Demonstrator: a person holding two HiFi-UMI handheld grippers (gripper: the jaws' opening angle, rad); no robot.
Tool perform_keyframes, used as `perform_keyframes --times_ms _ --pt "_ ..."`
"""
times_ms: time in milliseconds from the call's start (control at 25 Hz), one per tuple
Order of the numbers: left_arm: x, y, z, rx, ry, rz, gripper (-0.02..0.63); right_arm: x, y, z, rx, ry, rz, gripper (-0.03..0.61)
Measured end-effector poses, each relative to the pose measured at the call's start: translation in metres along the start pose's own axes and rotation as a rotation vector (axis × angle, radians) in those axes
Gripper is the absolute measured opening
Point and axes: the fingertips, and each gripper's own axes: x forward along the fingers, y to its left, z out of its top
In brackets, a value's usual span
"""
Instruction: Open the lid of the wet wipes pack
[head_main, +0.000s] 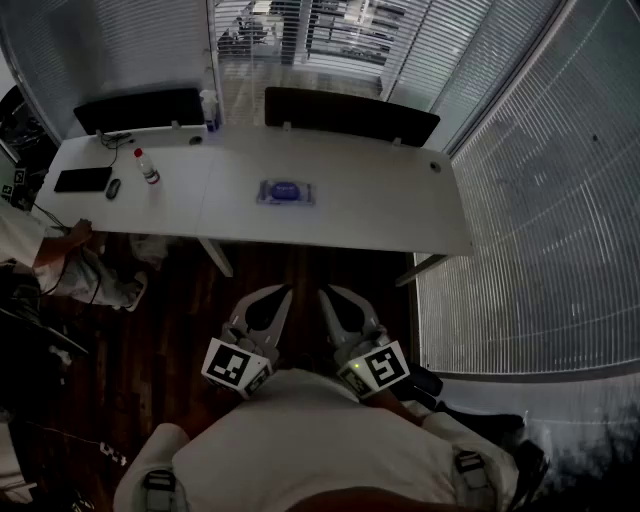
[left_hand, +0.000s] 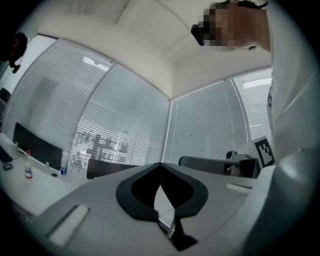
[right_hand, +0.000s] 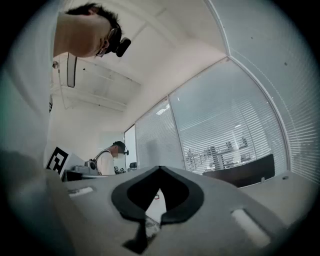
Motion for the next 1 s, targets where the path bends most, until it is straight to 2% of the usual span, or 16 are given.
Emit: perform_keyframes --times_ms 400,600,1000 --pt "0.008 -0.006 0.008 -0.008 -0.01 -0.012 0.003 -0.003 -0.006 0.005 -0.013 -0.015 -0.011 -0.002" --pt "0.009 -0.007 0.002 -0.014 0.003 -0.011 0.003 -0.005 -0.009 0.001 0.05 0.001 -0.006 0.0" --pt "0.025 -0.029 -0.012 -0.002 0.04 -0.002 0.003 -0.025 -0.022 -0.001 0.012 -0.019 -0.001 0.0"
